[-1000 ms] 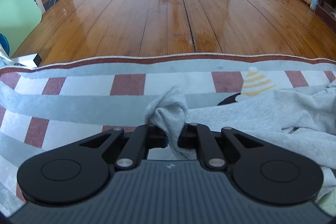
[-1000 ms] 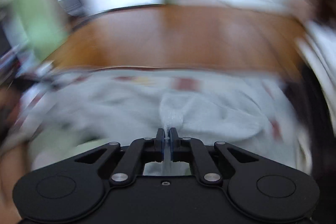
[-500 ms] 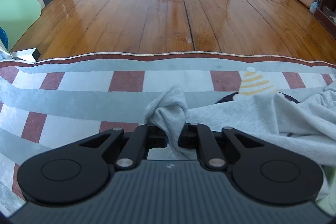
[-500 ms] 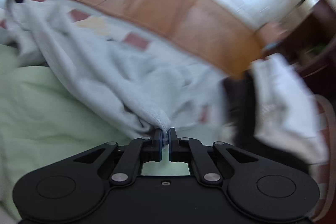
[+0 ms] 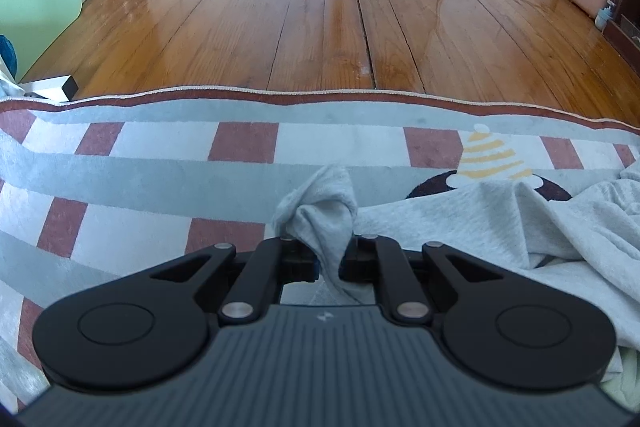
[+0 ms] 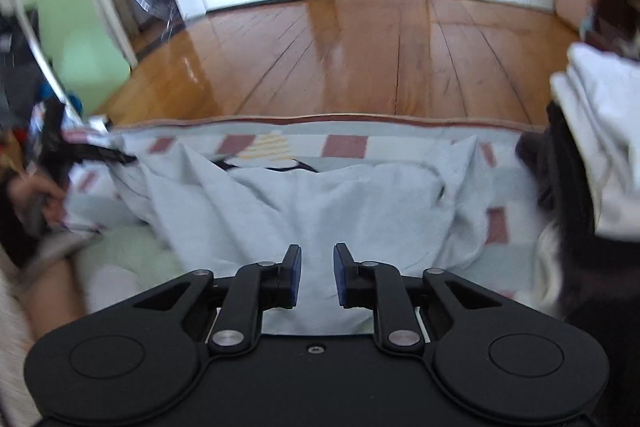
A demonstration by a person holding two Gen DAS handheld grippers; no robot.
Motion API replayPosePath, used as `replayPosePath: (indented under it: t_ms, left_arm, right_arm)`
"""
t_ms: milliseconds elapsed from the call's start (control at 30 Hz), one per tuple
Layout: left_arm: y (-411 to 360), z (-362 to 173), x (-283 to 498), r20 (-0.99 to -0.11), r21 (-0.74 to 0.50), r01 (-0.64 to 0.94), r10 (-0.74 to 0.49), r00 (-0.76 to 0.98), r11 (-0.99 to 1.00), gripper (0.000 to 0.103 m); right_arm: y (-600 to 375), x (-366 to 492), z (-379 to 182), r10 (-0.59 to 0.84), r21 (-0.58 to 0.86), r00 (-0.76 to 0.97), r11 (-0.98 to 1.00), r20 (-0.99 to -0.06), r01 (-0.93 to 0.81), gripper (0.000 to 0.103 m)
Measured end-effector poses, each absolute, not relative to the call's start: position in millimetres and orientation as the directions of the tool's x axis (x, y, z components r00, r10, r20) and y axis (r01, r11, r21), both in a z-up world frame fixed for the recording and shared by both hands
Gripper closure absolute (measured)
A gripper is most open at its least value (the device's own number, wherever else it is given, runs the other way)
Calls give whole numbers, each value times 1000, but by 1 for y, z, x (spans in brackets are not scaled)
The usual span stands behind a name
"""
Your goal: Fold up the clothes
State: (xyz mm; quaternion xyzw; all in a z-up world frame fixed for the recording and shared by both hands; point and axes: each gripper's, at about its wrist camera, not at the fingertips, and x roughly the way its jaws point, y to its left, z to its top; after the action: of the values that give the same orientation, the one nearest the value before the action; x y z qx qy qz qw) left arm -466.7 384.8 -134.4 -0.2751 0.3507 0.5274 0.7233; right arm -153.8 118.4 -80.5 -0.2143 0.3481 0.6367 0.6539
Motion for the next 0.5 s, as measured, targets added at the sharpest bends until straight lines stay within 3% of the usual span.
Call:
replayPosePath:
  t_ms: [133,500]
  left_arm:
    - [385,-135,-467,-802,-32,-957,564,197,289,94]
    - [383,-137,-464,-808,-11,-955,560,182,295,93]
  right_arm:
    - [128,-146,-97,612,169,-92,69,-785,-983,81]
    - [99,-166,-109,547,225,-224,-66,-806,-972,77]
